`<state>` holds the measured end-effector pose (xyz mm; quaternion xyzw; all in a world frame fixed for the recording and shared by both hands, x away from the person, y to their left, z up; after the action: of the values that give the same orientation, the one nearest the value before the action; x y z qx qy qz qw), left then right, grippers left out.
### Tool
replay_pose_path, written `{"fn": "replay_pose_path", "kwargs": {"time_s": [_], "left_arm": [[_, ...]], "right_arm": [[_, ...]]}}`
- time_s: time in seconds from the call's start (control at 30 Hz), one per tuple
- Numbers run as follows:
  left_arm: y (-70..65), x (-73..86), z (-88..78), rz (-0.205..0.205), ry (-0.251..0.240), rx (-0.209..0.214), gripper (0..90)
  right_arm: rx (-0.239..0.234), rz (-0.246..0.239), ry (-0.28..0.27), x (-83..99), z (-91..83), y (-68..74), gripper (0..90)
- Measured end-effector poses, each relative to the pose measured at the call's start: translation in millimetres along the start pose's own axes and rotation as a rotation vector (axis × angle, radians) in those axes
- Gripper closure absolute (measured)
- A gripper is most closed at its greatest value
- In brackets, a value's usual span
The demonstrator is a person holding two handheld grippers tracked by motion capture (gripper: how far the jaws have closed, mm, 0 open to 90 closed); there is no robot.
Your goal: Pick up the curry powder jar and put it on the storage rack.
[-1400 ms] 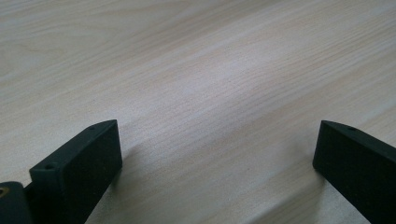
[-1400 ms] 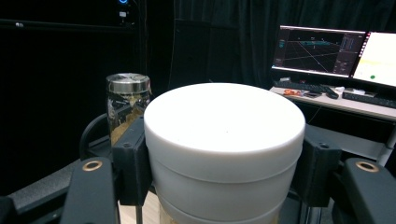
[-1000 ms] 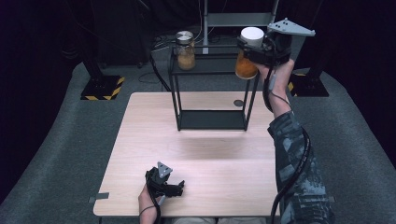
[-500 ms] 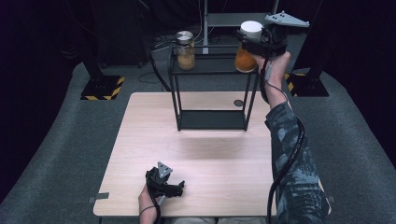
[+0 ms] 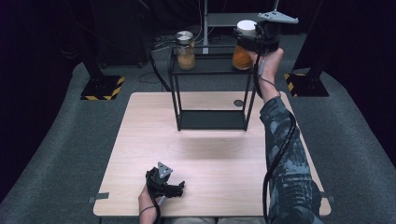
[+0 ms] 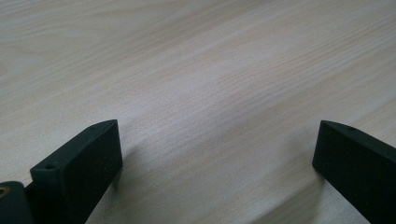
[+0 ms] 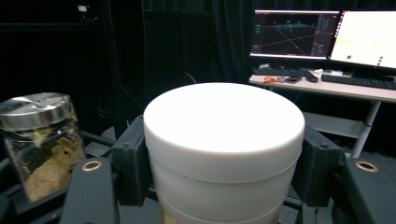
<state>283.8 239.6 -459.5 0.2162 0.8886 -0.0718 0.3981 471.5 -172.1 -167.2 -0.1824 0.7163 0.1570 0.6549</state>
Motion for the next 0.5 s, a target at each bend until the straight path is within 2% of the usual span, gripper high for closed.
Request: {"fn": "replay_pose_path", "kwargs": {"time_s": [0.1, 0.17, 0.33, 0.5], "left_arm": [[0.1, -0.1, -0.1, 0.003, 0.001, 0.000, 0.6], [0.0, 0.0, 0.0, 0.001, 0.000, 0.001, 0.6], [0.1, -0.1, -0.1, 0.003, 0.001, 0.000, 0.6], [0.1, -0.1, -0.1, 0.003, 0.001, 0.001, 0.7]], "right_arm": [[0.017, 0.007, -0.005, 7.1, 5.0, -0.2, 33.4], [0.023, 0.032, -0.018, 10.3, 6.3, -3.4, 33.5], [0.056, 0.026, -0.028, 12.8, 10.0, -2.2, 33.5], [0.062, 0.028, -0.025, 12.6, 12.2, -1.8, 33.5]]}}
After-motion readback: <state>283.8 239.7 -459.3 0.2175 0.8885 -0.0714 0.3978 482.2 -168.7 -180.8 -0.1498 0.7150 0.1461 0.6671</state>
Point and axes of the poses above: each handheld gripper's, and its own axes: z roughly forward along the jaws, x roughly out of its underside, y roughly to its left, the point moved 3 cm from there along z, roughly forward along the jaws, and after that the axes turned 4 degrees about -x, right-handed, at the moved point
